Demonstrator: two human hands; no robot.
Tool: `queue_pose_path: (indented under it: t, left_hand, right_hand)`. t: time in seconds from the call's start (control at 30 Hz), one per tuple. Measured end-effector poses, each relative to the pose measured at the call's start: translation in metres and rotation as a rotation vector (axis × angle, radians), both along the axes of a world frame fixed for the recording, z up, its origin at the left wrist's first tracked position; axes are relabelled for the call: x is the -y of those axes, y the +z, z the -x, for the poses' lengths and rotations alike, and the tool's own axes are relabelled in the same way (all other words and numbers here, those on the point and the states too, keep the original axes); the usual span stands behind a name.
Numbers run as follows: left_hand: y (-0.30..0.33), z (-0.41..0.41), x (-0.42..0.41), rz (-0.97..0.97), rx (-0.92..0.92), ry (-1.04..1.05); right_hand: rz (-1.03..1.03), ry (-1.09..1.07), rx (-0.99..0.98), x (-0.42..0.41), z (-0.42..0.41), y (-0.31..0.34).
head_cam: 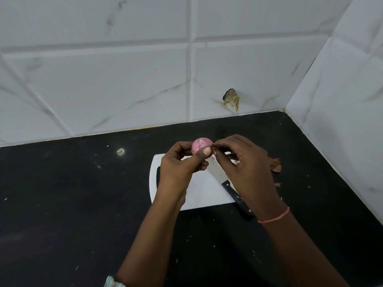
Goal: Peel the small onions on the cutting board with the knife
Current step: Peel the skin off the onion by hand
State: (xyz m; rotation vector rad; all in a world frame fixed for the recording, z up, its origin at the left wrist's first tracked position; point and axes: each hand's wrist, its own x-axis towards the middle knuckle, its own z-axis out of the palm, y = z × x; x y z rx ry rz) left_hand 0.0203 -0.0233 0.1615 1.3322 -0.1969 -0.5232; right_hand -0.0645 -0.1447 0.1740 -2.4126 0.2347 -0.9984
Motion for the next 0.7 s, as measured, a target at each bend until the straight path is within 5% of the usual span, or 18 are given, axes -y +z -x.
queue_pose_path:
  t: [0.47,0.7]
  left_hand:
    - [0.007,0.001,-0.003,0.024,0.005,-0.053]
    - [0.011,-0.001,-0.009,0.044,-0.004,-0.183]
  right_hand:
    - [0.014,0.130,-0.276,0.009,-0.006,0.019]
    - [-0.319,0.172,-0.318,0.010,0.002,0.028]
